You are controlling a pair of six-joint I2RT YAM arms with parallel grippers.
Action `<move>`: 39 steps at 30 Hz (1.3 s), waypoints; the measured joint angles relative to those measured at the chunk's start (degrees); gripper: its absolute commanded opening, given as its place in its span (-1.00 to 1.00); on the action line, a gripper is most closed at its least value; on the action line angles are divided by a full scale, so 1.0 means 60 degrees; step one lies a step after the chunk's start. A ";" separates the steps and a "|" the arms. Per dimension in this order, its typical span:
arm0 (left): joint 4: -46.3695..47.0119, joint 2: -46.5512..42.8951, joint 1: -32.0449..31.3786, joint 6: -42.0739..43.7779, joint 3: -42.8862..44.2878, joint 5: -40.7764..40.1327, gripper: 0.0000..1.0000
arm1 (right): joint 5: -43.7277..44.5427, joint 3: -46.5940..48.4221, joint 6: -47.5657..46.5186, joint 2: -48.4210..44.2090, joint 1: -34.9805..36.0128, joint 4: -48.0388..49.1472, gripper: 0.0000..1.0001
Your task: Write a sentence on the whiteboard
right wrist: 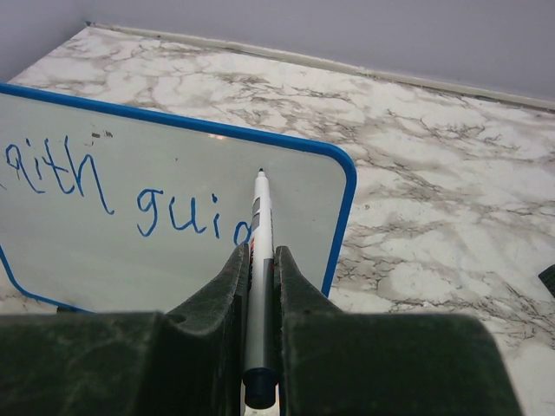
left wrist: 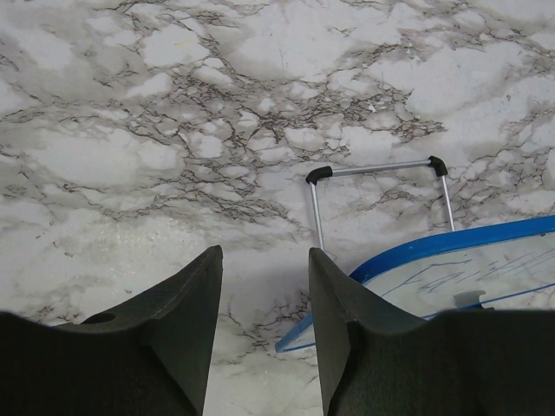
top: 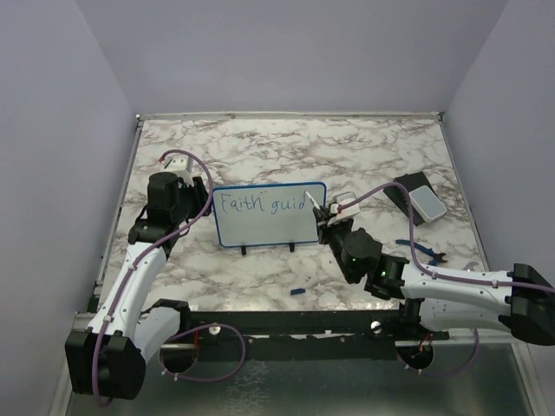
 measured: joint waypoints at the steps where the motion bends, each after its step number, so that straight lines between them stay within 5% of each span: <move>1: 0.0000 0.0000 0.0000 0.0000 0.0000 0.0000 -0.08 | 0.0004 0.0000 0.0015 0.0011 0.0000 0.0004 -0.99; 39: 0.0000 -0.0004 0.0000 0.0000 0.0000 0.0026 -0.08 | -0.0120 -0.0211 0.2608 -0.0160 0.0004 -0.2186 -0.99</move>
